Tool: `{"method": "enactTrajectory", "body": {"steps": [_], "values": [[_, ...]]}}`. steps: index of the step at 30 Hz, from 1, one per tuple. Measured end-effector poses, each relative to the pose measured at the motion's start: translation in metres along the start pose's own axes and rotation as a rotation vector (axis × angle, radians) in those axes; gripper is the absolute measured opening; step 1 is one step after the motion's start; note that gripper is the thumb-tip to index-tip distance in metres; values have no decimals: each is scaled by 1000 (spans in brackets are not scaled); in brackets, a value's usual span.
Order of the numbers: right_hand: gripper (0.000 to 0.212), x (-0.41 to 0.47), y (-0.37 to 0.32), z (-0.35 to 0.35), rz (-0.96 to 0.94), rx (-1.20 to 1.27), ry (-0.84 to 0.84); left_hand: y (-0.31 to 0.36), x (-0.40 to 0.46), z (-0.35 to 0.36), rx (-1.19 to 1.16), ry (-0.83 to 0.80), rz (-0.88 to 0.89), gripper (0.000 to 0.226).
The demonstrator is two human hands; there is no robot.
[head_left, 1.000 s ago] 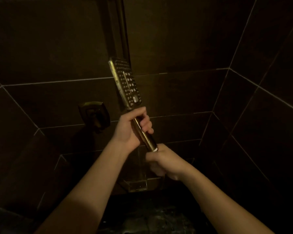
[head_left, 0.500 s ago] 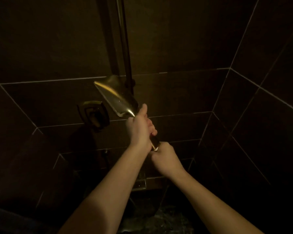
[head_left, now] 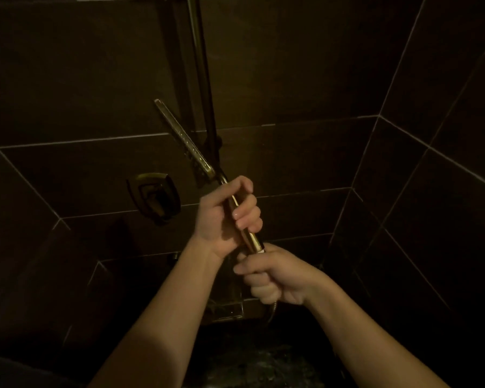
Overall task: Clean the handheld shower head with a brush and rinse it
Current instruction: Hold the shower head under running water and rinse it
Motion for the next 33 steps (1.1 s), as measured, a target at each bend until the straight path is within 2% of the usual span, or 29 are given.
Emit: {"method": "enactTrajectory", "body": {"steps": [2,4,6,7,10,12,14,17,20,24,28,31,33], "values": [[36,-1,3,14,84,63,-153,7,0,18,-144,-184,-4,17],[38,-1,4,20,122,89,-216,10,3,23,-168,-221,-21,26],[38,3,4,16,115,81,-174,5,8,11,-34,-77,-65,46],[36,5,3,7,92,47,-95,3,8,2,45,44,-77,52],[19,6,-10,-30,-65,-290,315,6,-3,-27,242,501,5,55],[17,2,-22,-41,-191,-493,538,8,-13,-33,303,712,87,53],[21,1,-26,-44,-270,-556,641,9,-17,-32,342,805,137,50],[19,-1,-28,-42,-306,-601,666,13,-20,-28,377,848,181,48],[17,-2,-33,-33,-313,-536,519,15,-19,-24,392,762,176,46],[14,-1,-28,-15,-195,-301,259,22,-6,-4,292,405,100,32],[30,-1,-22,18,-81,-40,-63,36,0,21,154,56,101,21],[43,-1,-19,40,12,57,-306,32,4,38,18,-124,60,19],[46,-1,-15,48,64,120,-401,25,6,55,-82,-249,-6,23]]}}
Point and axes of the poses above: each hand's wrist, its own x-axis towards the middle knuckle, its own z-axis out of the palm, y = z × x, the point moved 9 cm from there along x, towards the middle knuckle, and after that the axes turned 5 degrees about x, right-handed, at the moved point
